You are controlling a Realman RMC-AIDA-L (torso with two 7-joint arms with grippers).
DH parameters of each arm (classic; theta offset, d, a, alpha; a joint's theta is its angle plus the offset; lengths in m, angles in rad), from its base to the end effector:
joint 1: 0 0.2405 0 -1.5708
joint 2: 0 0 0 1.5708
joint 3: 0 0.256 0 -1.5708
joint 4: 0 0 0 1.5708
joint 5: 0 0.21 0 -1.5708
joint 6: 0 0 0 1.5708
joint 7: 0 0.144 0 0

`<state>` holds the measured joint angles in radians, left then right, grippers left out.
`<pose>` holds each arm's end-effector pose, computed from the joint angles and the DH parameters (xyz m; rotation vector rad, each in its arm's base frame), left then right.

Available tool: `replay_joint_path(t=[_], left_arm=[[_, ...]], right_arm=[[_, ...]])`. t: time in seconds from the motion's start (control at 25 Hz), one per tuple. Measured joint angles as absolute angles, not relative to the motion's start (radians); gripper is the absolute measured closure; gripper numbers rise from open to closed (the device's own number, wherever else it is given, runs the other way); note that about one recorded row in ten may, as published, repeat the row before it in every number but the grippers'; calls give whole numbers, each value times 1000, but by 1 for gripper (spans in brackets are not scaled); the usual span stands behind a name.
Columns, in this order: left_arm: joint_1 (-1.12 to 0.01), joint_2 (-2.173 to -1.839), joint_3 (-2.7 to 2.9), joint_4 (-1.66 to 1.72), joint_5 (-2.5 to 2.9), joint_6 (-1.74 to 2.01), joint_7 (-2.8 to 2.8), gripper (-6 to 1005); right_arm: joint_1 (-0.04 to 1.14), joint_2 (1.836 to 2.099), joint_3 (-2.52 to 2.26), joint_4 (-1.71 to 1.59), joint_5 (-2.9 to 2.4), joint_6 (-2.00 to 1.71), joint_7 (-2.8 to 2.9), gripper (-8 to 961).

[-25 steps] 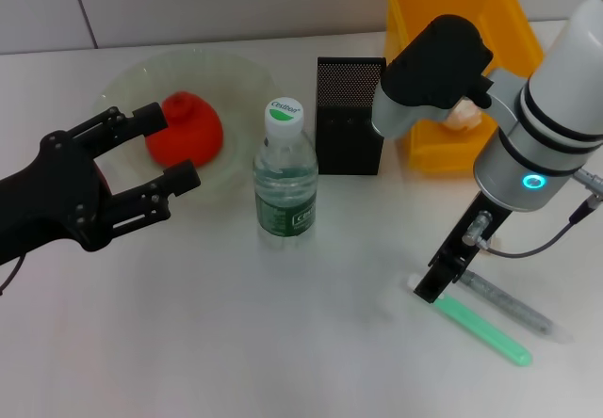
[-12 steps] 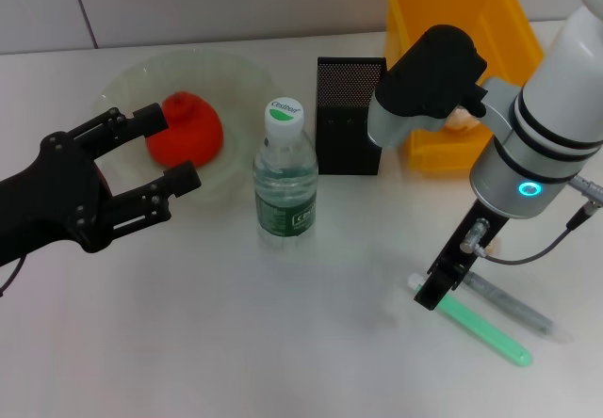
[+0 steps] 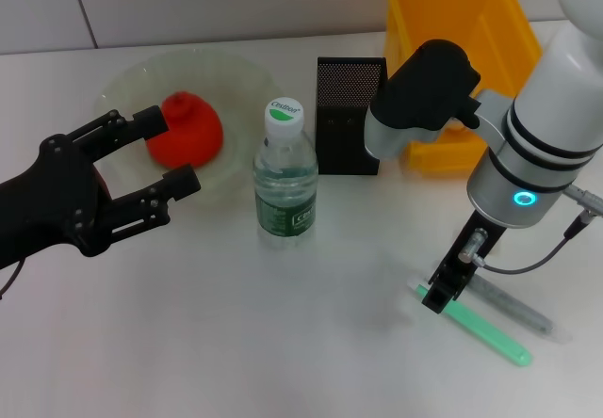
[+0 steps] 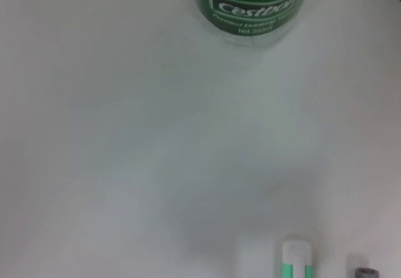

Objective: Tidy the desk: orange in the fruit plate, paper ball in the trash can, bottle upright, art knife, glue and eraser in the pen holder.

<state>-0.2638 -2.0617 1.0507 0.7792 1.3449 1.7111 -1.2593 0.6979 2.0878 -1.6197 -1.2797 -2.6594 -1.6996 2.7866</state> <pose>-0.2410 0.2770 0.0288 -2.5524 -0.3636 -1.2411 0.1677 0.3282 -0.0369 -2.5729 0.9876 -0.8990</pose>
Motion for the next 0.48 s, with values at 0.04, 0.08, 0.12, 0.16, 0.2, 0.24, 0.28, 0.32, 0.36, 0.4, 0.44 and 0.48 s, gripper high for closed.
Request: replay_joint_path(t=[0.04, 0.08, 0.12, 0.16, 0.2, 0.24, 0.28, 0.32, 0.36, 0.4, 0.44, 0.48], left_arm=[[-264, -2062, 1051, 779, 1345, 1712, -1259, 214], [-264, -2062, 1051, 779, 1345, 1712, -1259, 214], [-264, -2062, 1051, 779, 1345, 1713, -1259, 214], [-264, -2062, 1051, 779, 1344, 1714, -1259, 214], [-264, -2062, 1051, 779, 1344, 1714, -1259, 214], [-264, -2062, 1051, 779, 1344, 1714, -1259, 214], [-264, -2062, 1051, 779, 1344, 1714, -1259, 214], [-264, -2062, 1051, 779, 1344, 1714, -1259, 214], [-264, -2062, 1051, 779, 1344, 1714, -1259, 214], [-264, -2062, 1051, 779, 1344, 1714, -1259, 214], [-264, -2062, 1051, 779, 1344, 1714, -1259, 214], [-264, -2062, 1051, 779, 1344, 1714, -1259, 214]], right_arm=[[699, 2088, -1620, -1277, -2659, -1699, 2787, 389], [699, 2088, -1620, -1277, -2659, -1699, 2787, 408], [699, 2088, -1620, -1277, -2658, -1699, 2787, 426], [699, 2088, -1620, -1277, -2658, -1699, 2787, 445], [699, 2088, -1620, -1277, -2657, -1698, 2787, 463], [700, 2088, -1620, -1276, -2656, -1694, 2787, 482], [700, 2088, -1620, -1276, -2656, -1694, 2787, 482], [700, 2088, -1620, -1275, -2656, -1691, 2787, 482], [700, 2088, -1620, -1274, -2656, -1690, 2787, 482], [700, 2088, -1620, -1274, -2656, -1688, 2787, 482], [700, 2088, -1620, -1274, -2656, -1683, 2788, 482], [700, 2088, -1620, -1274, -2656, -1683, 2788, 483]])
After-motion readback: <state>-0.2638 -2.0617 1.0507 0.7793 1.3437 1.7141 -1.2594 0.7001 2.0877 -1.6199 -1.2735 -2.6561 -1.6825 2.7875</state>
